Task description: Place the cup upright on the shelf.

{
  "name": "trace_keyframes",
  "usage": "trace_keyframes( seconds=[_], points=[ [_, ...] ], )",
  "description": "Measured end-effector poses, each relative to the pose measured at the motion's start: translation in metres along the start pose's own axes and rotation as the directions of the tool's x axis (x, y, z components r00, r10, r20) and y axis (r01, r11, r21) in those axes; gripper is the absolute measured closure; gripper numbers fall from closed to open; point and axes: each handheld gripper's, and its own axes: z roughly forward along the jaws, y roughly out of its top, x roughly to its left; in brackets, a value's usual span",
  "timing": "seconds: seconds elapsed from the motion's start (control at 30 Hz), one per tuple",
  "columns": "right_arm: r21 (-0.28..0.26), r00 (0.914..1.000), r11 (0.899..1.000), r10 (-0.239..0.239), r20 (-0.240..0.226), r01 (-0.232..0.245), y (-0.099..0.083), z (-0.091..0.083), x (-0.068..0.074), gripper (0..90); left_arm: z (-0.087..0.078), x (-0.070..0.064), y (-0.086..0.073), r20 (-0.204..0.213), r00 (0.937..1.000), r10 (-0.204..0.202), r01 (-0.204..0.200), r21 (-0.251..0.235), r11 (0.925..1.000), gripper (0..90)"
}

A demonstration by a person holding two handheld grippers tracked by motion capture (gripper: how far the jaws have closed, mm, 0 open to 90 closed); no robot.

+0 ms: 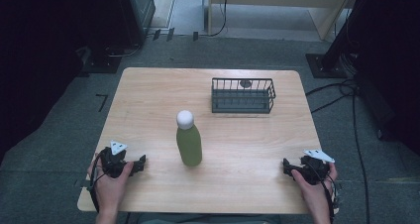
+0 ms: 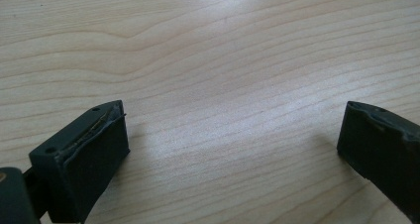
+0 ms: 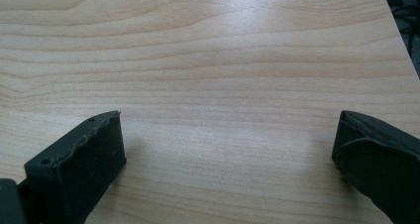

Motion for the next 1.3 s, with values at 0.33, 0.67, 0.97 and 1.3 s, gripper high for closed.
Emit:
trace_keyframes(
  seconds=[0.33, 0.67, 0.97, 1.3],
  points=[
    [-0.141, 0.9984, 0.990, -0.013, -0.056, 0.005, 0.014, -0.022, 0.029, 10.8, 0.000, 0.000, 0.000, 0.001, 1.0000, 0.000, 0.000, 0.000, 1.0000, 0.0],
    [-0.207, 0.9690, 0.975, -0.125, -0.213, 0.080, 0.036, -0.030, 0.084, 10.3, 0.000, 0.000, 0.000, 0.001, 1.0000, -0.001, 0.001, -0.001, 1.0000, 0.0],
    [-0.251, 0.9356, 0.955, -0.227, -0.270, 0.159, 0.055, -0.036, 0.128, 6.6, 0.000, 0.000, 0.000, 0.000, 1.0000, -0.001, 0.001, -0.001, 1.0000, 0.0],
    [-0.289, 0.8740, 0.936, -0.304, -0.379, 0.200, 0.063, -0.039, 0.179, 3.5, -0.001, 0.001, -0.001, -0.015, 0.9996, -0.023, 0.022, -0.024, 0.9995, 6.9]
  ],
)
